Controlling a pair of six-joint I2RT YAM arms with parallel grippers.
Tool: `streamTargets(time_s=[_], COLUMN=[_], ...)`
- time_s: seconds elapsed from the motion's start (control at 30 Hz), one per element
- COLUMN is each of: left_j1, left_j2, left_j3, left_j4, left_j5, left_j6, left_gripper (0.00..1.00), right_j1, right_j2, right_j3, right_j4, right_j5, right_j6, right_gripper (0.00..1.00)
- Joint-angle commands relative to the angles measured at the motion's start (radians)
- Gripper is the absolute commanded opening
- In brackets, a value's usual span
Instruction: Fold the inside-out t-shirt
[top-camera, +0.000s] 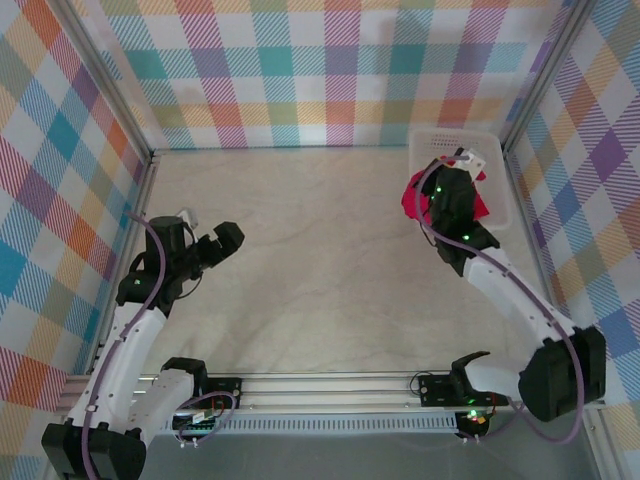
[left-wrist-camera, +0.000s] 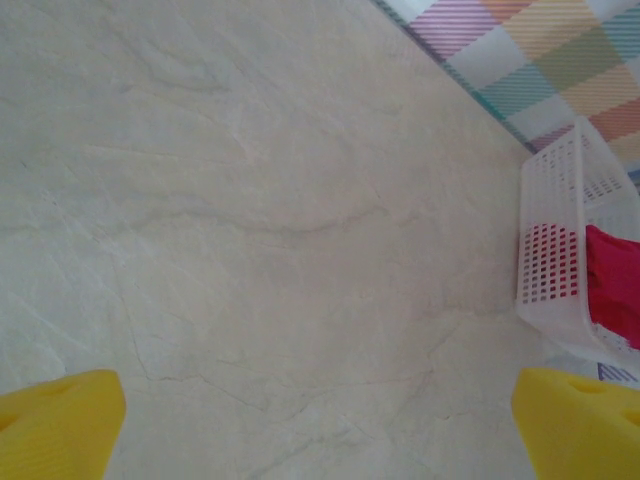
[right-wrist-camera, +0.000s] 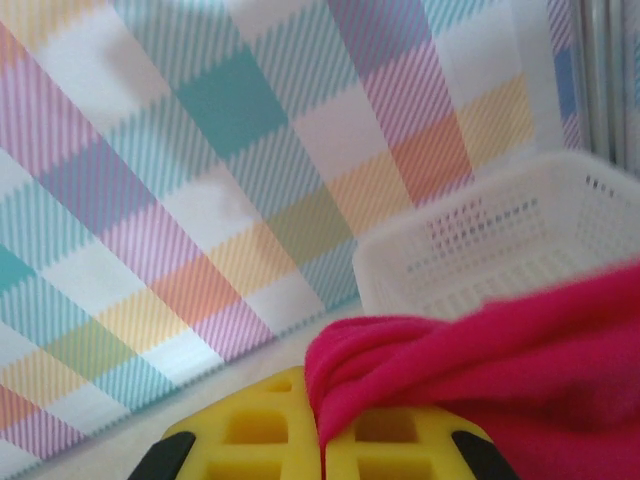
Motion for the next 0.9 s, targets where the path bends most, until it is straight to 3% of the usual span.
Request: streamTargets(time_s=[0.0,0.3,0.43,0.6,0.87], left_j1=[0.009,0.008,0.009,0.009,0.009], left_j2=[-0.008,-0.011,-0.004,-0.002,-0.005], left_j3=[-0.026,-0.029,-0.016,0.007,0.009], left_j4=[-0.016,-0.015,-0.021,-0.044,-0.081], left_j5=[0.047,0.08,0.079,0.048,-0.005], left_j6=[-0.013,-0.003,0.01,0.032,0.029], left_gripper=[0.99,0.99,0.99,0.99,0.95], right_j1=[0.016,0.075,0.145,0.21,0.221], right_j2=[-0.063,-0.042,0.023,0.104,0.15], right_j3=[0.158,0.557,0.726,0.803,0.585], right_j4=[-0.067,-0.31,-0.351,-0.337,-0.373], right_j5=[0.038,-0.257,-0.42,-0.6,-0.484], right_j6=[-0.052,-0.003,-0.026,-0.018,0.156], right_gripper=[0.0,0.0,0.0,0.0,0.0])
